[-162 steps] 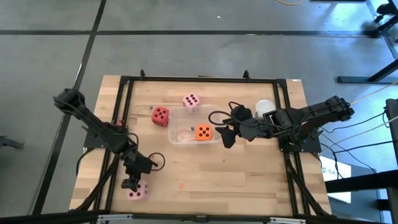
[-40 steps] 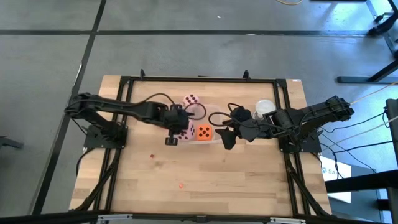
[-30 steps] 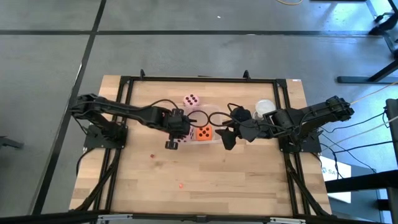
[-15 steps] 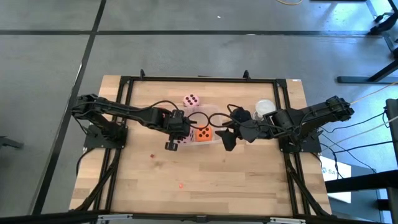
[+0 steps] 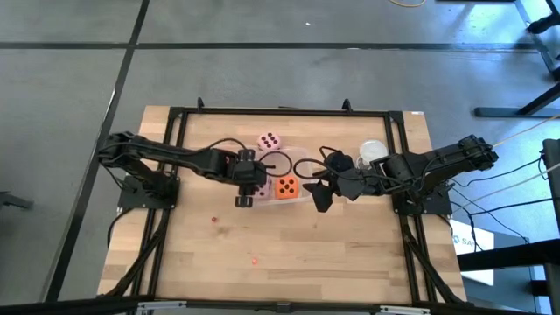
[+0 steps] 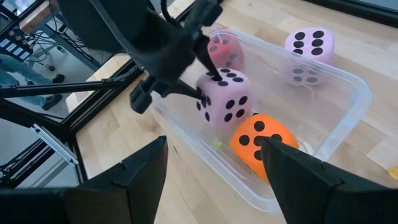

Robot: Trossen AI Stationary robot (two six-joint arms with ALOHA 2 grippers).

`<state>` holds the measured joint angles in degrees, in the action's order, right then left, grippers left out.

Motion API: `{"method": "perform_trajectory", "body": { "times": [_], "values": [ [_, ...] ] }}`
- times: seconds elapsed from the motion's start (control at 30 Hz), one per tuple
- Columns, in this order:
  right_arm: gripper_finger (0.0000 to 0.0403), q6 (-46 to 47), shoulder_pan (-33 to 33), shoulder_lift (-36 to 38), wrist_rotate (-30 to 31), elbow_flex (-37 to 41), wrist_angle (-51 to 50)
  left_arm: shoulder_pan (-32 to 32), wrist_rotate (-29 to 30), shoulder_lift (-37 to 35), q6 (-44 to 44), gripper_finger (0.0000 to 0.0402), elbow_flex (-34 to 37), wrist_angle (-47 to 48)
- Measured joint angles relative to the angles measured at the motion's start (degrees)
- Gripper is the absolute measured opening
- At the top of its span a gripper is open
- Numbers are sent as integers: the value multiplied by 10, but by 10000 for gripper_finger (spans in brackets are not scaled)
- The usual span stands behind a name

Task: Pick & Place Dice
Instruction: Put the bottom large pink dice into the transparent bin, then put the small yellow dice into the transparent bin

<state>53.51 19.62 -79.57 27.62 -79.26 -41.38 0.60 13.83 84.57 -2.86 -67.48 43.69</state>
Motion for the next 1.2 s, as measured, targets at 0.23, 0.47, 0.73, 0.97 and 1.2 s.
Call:
{"method": "perform_trajectory", "body": {
  "times": [0.23,0.47,0.73,0.97,1.2],
  "values": [
    [258,-4,0,0,0,0,0,0,-11,-11,1,239,0,2],
    [258,-32,-1,0,0,0,-4,0,0,-18,27,241,0,2],
    [258,-60,-35,10,6,0,-109,1,0,-75,85,239,-83,-5],
    [256,-60,-105,29,21,0,-236,1,-68,-168,159,239,-98,-116],
    [230,-217,-230,28,-55,13,-261,1,-74,-201,173,239,-97,-136]
  ]
}}
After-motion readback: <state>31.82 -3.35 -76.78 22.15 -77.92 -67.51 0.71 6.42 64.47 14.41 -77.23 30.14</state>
